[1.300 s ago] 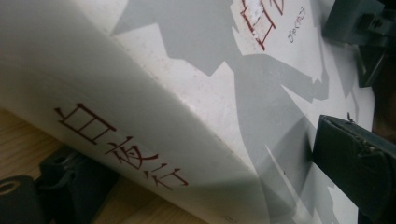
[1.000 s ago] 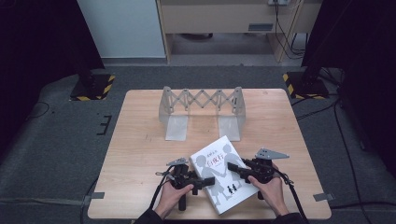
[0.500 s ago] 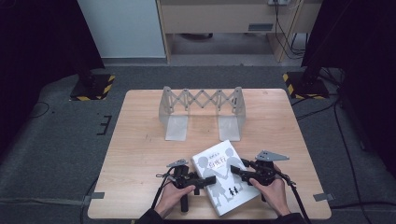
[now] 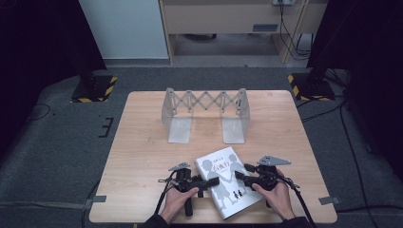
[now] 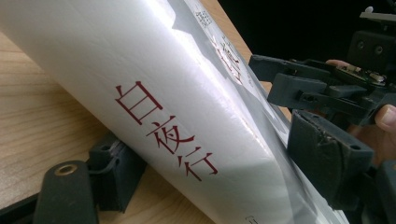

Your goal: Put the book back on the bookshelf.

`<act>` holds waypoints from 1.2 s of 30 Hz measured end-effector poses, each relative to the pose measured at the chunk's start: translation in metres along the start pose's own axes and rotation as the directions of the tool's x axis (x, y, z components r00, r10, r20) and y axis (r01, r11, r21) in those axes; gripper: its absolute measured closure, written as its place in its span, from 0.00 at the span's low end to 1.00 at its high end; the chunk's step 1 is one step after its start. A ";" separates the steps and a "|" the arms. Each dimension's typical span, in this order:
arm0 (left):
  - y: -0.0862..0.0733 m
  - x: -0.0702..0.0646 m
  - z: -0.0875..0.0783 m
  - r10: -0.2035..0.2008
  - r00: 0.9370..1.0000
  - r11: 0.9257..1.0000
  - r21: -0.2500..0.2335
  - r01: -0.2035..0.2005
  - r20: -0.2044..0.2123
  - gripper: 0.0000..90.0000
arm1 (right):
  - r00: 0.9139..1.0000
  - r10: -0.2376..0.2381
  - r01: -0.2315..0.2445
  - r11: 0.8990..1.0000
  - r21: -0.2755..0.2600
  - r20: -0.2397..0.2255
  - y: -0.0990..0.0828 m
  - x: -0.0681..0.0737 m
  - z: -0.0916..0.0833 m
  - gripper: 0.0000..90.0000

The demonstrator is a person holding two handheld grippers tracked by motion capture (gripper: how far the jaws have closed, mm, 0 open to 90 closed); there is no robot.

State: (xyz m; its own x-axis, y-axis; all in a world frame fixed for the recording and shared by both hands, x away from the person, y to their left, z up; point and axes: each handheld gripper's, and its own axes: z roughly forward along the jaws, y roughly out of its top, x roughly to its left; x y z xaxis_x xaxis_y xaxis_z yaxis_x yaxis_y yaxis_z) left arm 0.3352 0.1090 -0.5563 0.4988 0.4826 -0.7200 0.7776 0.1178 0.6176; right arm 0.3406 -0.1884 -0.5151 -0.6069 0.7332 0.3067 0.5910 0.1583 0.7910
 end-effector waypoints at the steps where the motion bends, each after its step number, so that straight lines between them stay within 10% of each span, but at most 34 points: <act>1: 0.000 0.000 0.000 -0.007 1.000 1.000 -0.004 0.007 0.000 0.24 | 1.000 0.006 -0.006 1.000 -0.003 0.003 0.000 0.000 0.000 0.47; 15: 0.011 -0.012 -0.010 0.032 0.999 0.996 -0.080 -0.029 0.027 0.37 | 0.993 0.046 -0.055 0.995 -0.081 -0.110 0.002 0.008 -0.003 0.65; 23: 0.017 -0.016 -0.013 0.015 0.998 0.997 -0.083 -0.010 0.057 0.44 | 0.992 0.022 -0.034 0.995 -0.091 -0.125 0.006 0.005 -0.006 0.58; 31: 0.031 -0.022 -0.030 -0.022 0.995 0.997 -0.071 0.029 0.095 0.54 | 0.998 0.050 -0.056 0.974 -0.219 -0.033 0.007 -0.021 -0.031 0.47; 36: 0.040 -0.027 -0.042 -0.013 0.996 0.994 -0.106 0.022 0.084 0.58 | 0.993 0.056 -0.038 0.985 -0.168 0.105 -0.002 -0.042 -0.038 0.42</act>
State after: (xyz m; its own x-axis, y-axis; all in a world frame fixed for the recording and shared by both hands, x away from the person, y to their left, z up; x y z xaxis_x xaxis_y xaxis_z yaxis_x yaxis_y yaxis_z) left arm 0.3367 0.1369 -0.4987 0.5190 0.4064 -0.7520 0.7436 0.2192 0.6317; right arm 0.3451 -0.2446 -0.5094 -0.5142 0.8060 0.2933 0.5160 0.0175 0.8564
